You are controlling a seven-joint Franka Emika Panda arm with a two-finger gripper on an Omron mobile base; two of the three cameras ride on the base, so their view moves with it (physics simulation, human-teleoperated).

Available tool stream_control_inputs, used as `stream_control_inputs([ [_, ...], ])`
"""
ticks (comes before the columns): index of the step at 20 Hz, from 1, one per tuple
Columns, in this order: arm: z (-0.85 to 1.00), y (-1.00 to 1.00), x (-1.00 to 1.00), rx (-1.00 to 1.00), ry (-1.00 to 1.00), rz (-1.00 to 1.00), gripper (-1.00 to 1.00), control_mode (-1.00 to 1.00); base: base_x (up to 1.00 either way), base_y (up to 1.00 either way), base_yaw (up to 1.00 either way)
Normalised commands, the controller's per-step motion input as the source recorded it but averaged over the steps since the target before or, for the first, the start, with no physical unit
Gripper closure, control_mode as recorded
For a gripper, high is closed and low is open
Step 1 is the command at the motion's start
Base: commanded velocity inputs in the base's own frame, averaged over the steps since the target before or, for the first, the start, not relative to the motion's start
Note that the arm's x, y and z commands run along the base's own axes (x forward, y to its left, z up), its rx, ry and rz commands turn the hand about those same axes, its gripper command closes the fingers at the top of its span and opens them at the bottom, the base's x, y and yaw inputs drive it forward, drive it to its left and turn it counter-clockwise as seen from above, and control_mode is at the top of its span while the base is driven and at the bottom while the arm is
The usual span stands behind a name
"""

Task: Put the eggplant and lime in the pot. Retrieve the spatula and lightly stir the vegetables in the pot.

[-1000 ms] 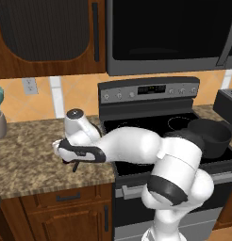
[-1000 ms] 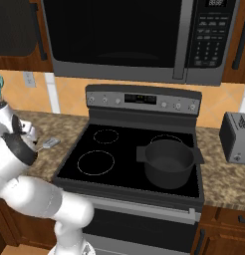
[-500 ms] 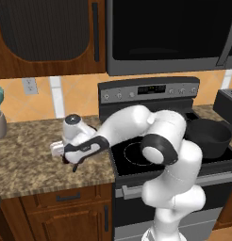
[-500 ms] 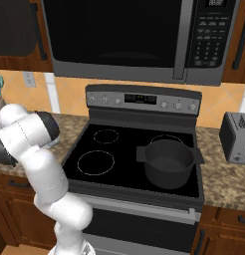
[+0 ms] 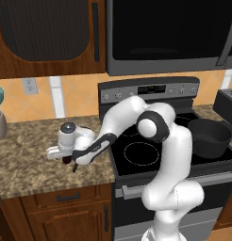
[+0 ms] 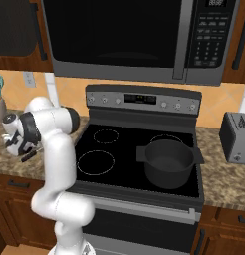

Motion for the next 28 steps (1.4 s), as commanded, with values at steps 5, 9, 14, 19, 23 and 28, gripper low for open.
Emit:
stream_control_inputs([
  [5, -0.12, 0.11, 0.12, 0.00, 0.00, -0.03, 1.00, -1.00, 0.00, 0.00, 0.00],
  [9, 0.01, -0.23, 0.00, 0.00, 0.00, -0.05, 1.00, -1.00, 0.00, 0.00, 0.00],
  [14, 0.23, -0.60, -0.02, 0.04, 0.00, -0.05, 1.00, -1.00, 0.00, 0.00, 0.00],
  [19, 0.93, -0.55, -0.49, 0.14, -0.05, -0.04, 1.00, -1.00, 0.00, 0.00, 0.00],
  [23, 1.00, -0.50, -0.84, 0.14, -0.11, -0.02, 1.00, -1.00, 0.00, 0.00, 0.00],
  [28, 1.00, -0.90, -0.48, 0.03, -0.05, -0.08, 1.00, -1.00, 0.00, 0.00, 0.00],
])
